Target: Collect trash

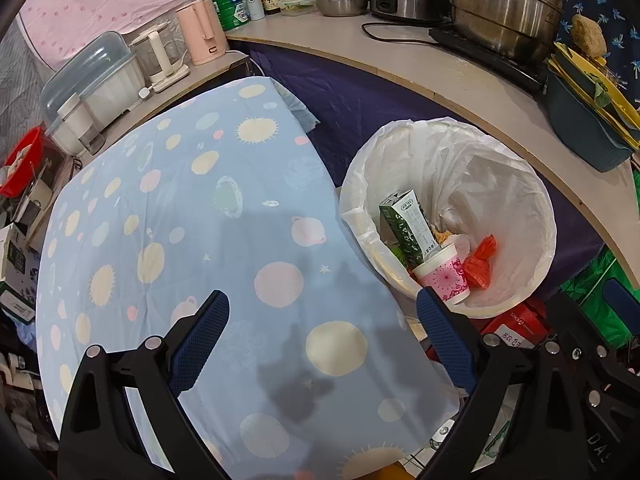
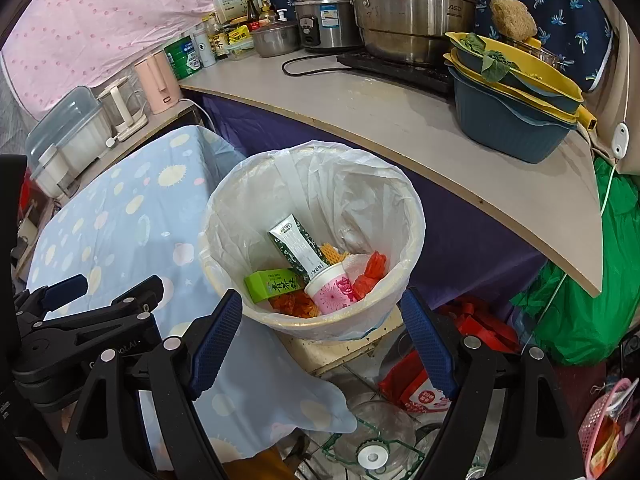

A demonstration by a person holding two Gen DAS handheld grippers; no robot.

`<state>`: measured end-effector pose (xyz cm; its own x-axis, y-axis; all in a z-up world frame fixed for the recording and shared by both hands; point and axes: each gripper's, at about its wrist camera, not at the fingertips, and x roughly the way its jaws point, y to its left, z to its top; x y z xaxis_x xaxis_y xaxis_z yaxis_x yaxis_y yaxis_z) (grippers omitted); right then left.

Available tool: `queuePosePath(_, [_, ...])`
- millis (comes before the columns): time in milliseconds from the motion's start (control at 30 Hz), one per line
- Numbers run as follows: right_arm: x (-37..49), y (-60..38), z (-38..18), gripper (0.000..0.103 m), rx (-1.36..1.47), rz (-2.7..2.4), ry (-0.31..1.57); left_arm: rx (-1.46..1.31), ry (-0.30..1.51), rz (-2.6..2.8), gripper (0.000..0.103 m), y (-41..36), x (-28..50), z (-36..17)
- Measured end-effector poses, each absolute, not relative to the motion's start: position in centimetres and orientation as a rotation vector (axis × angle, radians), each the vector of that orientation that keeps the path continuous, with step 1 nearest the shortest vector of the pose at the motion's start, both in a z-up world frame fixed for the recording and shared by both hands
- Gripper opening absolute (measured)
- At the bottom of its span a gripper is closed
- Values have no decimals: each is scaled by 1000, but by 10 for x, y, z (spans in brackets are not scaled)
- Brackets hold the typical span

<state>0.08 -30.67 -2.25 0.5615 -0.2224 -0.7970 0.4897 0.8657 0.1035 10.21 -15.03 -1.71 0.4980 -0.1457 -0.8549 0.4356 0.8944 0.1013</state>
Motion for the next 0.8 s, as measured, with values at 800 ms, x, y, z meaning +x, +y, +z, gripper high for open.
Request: queuePosePath(800, [0,-307,-24,79,332,-426,883,337,994,-381,90,-152,95,-19])
